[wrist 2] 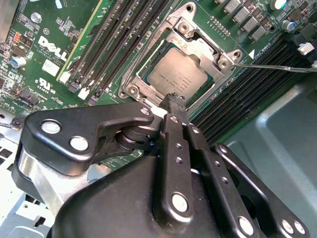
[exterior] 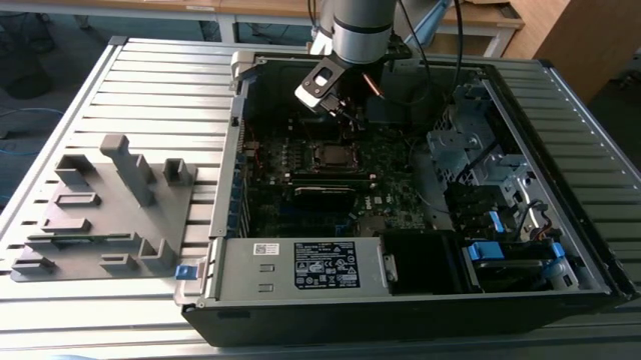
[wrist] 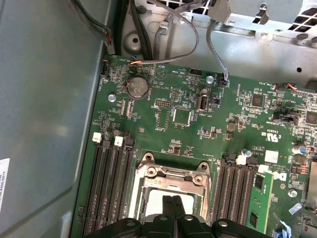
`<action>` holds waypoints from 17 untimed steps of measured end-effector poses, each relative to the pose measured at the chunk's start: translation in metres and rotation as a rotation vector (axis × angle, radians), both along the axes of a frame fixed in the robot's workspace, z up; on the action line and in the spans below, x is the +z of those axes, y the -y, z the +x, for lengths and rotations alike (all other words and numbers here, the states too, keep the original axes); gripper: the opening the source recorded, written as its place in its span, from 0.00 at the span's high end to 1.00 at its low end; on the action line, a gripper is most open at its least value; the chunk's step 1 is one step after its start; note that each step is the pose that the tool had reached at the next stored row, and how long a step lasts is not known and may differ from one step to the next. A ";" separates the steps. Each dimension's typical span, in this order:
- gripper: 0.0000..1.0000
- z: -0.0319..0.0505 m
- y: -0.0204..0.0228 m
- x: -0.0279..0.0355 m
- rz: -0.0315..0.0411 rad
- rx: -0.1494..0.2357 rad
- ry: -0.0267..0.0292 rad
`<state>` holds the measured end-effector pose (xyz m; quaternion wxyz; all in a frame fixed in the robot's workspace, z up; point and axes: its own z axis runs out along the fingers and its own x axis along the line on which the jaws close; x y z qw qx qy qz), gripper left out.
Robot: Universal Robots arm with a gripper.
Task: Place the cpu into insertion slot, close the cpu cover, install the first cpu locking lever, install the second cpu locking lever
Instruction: 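Close the cpu cover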
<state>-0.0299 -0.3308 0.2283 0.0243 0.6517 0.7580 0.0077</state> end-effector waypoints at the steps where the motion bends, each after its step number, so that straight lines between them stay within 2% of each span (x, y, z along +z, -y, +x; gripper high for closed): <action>1: 0.89 0.0000 0.0000 0.0000 -0.0001 0.000 0.0000; 5: 0.89 0.0000 0.0000 0.0000 0.0000 0.005 0.0000; 11: 0.89 -0.0001 0.0000 -0.0001 -0.0001 0.052 0.0000; 17: 0.89 -0.0001 0.0000 -0.0001 0.0000 0.054 0.0000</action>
